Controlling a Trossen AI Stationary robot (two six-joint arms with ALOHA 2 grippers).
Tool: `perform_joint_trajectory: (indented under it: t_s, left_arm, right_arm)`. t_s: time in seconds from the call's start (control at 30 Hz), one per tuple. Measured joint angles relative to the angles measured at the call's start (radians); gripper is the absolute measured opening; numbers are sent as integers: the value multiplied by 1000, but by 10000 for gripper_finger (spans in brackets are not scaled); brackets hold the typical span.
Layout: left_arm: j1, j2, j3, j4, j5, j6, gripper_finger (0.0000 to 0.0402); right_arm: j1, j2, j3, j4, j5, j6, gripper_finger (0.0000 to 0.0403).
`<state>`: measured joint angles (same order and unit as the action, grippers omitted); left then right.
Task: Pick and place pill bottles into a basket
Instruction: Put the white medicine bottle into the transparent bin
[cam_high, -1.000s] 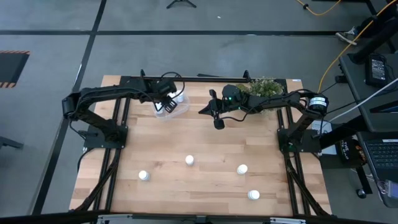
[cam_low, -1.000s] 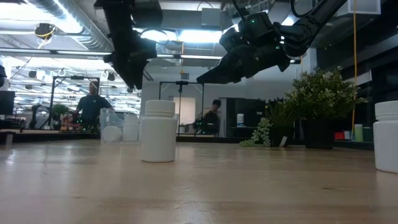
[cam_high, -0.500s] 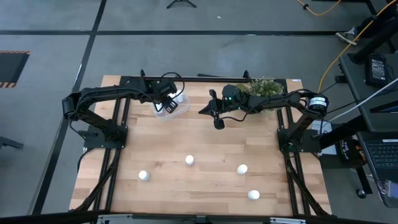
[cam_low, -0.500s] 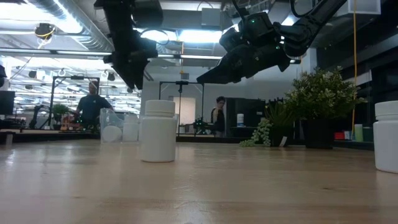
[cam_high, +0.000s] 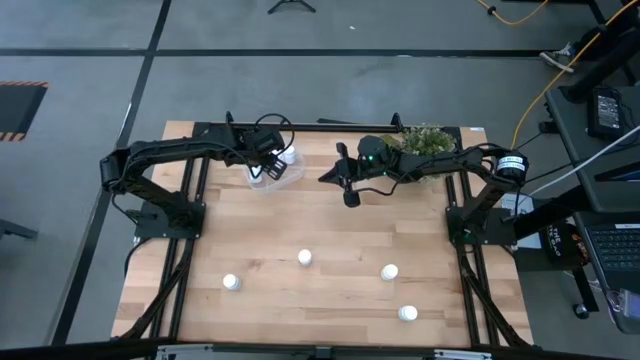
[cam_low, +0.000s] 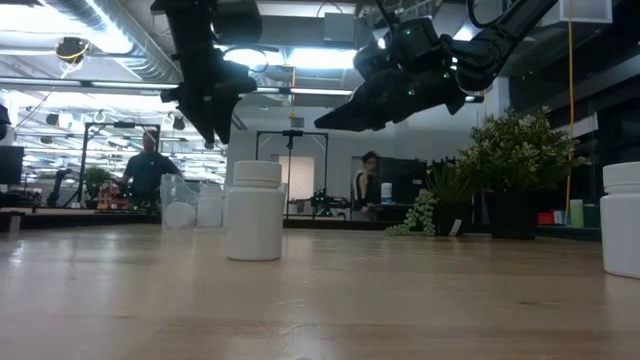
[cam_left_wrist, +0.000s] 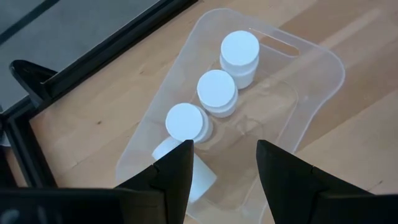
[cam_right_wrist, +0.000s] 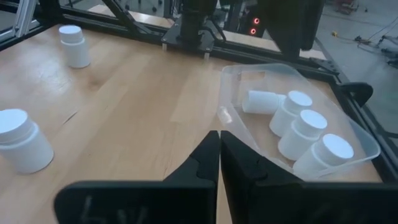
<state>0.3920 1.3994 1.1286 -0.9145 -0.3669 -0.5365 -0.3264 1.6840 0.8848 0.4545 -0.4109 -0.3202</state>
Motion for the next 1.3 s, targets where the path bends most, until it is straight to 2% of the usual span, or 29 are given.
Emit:
perform_joint_trajectory:
  t_s: [0.33, 0.67, 0.87, 1.0, 1.17, 1.3]
  left_arm:
    - [0, 0, 0, 1, -2, 102, 174]
    - [0, 0, 0, 1, -7, 78, 246]
    - [0, 0, 0, 2, -7, -1, 270]
    - [3, 0, 0, 0, 0, -103, 271]
    - [20, 0, 0, -12, 84, -199, 268]
    - [31, 10, -1, -62, 76, -228, 267]
  right_arm:
    - [0, 0, 0, 44, 0, 1, 18]
    - [28, 0, 0, 43, 0, 5, 20]
    - [53, 0, 0, 43, 0, 5, 20]
    - [62, 0, 0, 43, 0, 5, 20]
    - [63, 0, 0, 43, 0, 5, 20]
    - [63, 0, 0, 43, 0, 5, 20]
